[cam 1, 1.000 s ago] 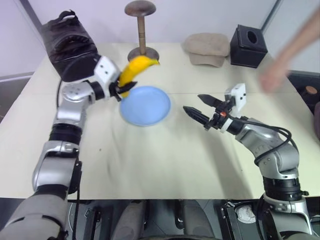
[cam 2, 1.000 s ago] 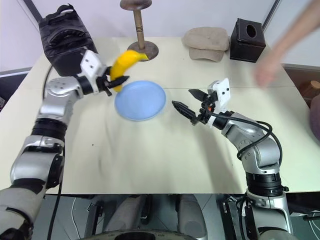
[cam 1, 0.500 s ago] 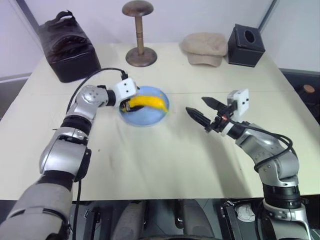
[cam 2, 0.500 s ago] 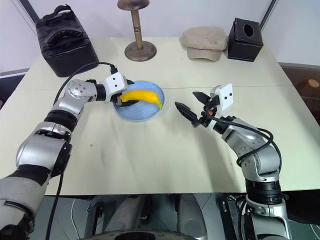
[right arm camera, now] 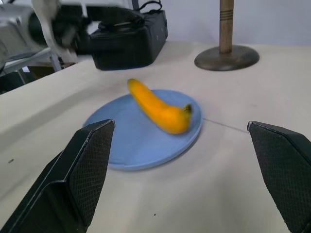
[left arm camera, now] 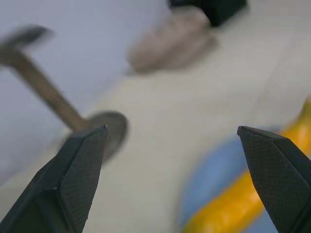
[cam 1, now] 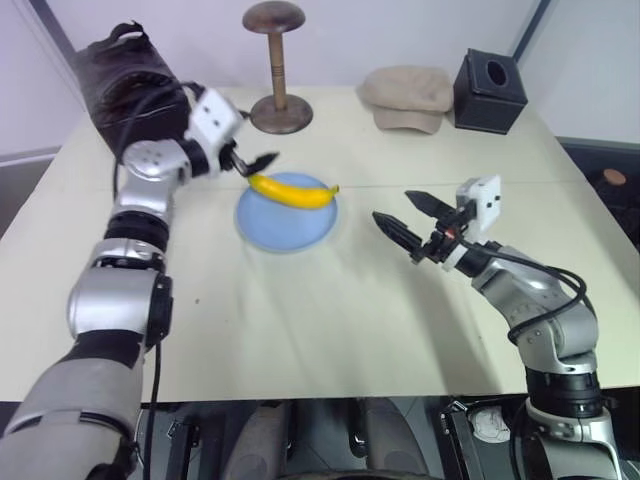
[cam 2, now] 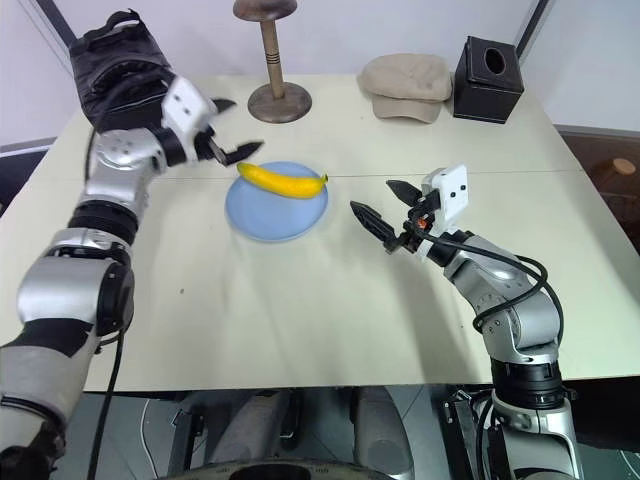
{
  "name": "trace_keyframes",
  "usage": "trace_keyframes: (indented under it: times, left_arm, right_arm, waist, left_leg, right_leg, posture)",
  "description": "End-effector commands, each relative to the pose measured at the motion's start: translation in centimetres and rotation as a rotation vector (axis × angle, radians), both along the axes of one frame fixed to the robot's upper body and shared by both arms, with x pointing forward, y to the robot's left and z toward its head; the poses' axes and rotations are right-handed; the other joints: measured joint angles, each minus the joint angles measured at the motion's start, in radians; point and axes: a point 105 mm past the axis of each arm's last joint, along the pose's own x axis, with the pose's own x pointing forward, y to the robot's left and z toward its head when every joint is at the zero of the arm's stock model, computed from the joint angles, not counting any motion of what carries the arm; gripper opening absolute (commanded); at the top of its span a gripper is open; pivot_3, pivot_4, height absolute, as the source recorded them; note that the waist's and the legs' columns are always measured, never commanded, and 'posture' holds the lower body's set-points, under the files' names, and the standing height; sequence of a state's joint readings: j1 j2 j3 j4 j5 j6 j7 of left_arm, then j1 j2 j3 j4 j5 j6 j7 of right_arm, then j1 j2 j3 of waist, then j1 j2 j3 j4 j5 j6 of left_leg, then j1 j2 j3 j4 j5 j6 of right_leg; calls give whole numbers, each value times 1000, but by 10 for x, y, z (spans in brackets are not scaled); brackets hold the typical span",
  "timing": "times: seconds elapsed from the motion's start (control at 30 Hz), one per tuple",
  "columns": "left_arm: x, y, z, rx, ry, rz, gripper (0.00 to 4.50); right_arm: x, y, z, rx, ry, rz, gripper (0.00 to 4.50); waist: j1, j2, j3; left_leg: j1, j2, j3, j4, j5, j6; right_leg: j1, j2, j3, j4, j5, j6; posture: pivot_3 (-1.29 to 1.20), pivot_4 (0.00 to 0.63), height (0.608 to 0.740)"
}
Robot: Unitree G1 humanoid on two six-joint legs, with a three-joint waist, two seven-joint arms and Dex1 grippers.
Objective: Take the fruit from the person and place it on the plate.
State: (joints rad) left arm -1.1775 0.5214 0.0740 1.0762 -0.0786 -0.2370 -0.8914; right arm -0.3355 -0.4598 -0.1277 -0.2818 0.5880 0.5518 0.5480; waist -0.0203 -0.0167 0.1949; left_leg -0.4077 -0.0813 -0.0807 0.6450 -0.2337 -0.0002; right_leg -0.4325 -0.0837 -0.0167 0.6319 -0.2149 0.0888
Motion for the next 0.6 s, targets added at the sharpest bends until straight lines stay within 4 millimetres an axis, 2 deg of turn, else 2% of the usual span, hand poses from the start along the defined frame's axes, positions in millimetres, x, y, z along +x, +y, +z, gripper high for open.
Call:
trace_keyframes:
  times: [0.03,0.17,0.4,0.6]
  left_arm:
    - [-16,34,21,-148,-24,30,4476]
    - [-44,60,16,-226,5,91,4476]
    - [-103,102,-24,-290,105,299,4476]
    - [-131,114,-41,-334,142,399,4476]
  right_arm:
    - [11,-16,17,-19,-86,-67,4500]
    - [25,-26,21,-19,-122,-137,4500]
    - [39,-33,19,-18,-137,-174,4500]
    - [47,-34,18,-20,-135,-174,4500]
  waist:
    - [-4,1,0]
    - [0,1,0]
    - [6,1,0]
    - [12,1,0]
  left_leg:
    - [0,0,0,0,0,0]
    - [1,2,1,0,0,0]
    - [1,3,2,0,-1,-1]
    - [1,3,2,0,-1,-1]
  right_leg:
    - [0,0,0,0,0,0]
    - [0,2,3,1,0,0]
    - [-1,1,6,0,1,-1]
    - [-1,1,6,-1,2,-3]
  posture:
    - [0,150,740]
    - [0,150,740]
    - [0,150,740]
    - [0,150,740]
